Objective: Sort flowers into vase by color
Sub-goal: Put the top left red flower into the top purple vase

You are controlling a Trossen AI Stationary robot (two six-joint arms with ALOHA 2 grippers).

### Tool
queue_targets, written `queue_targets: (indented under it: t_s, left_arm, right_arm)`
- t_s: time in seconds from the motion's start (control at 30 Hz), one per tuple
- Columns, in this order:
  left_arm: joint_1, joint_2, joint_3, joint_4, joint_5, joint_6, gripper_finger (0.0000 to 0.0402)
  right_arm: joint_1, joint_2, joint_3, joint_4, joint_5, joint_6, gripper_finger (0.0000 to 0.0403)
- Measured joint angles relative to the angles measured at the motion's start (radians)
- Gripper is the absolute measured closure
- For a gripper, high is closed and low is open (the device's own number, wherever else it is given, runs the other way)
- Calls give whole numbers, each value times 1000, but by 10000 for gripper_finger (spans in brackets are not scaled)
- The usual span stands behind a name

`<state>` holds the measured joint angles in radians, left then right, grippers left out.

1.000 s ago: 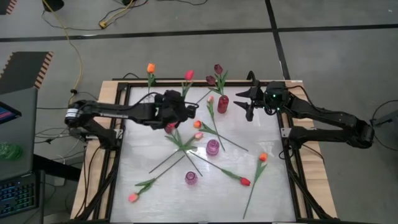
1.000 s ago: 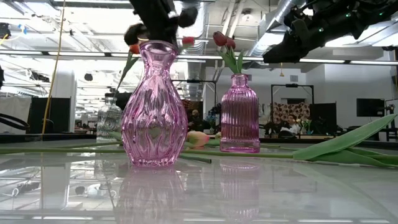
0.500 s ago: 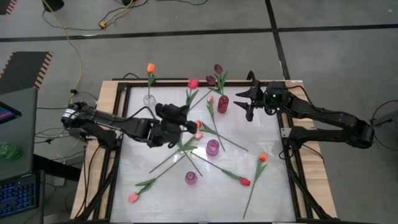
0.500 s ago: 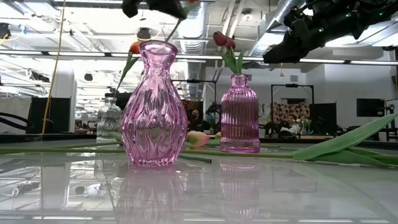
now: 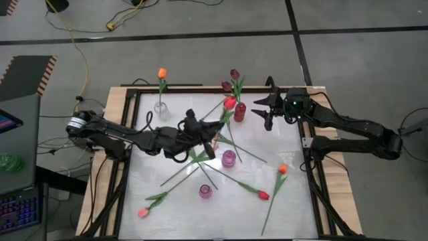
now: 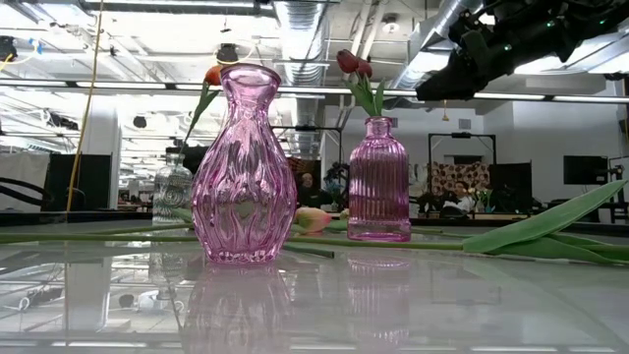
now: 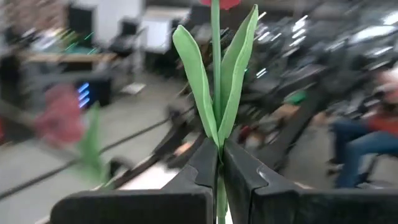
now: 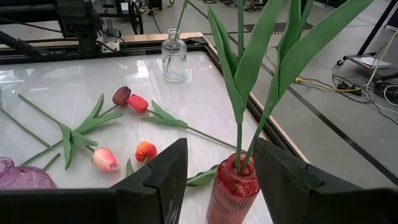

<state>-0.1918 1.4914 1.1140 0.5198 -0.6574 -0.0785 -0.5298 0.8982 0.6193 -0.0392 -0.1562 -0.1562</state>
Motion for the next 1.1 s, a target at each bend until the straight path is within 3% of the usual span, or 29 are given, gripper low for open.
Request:
queue_targets:
  t_s: [0.23,0.5,0.63,1.1]
  left_arm:
    - [59,0,-75,267,256,84,401]
    - [97,109,-84,466,380,84,401]
    - [108,169,-84,555,399,84,401]
    - [116,196,-84,538,390,85,401]
  right_arm:
    - [0,0,0,-17,0,0,196]
    - [0,0,0,-16,0,0,196]
    - [0,0,0,-14,0,0,196]
    - [0,0,0,-14,0,0,196]
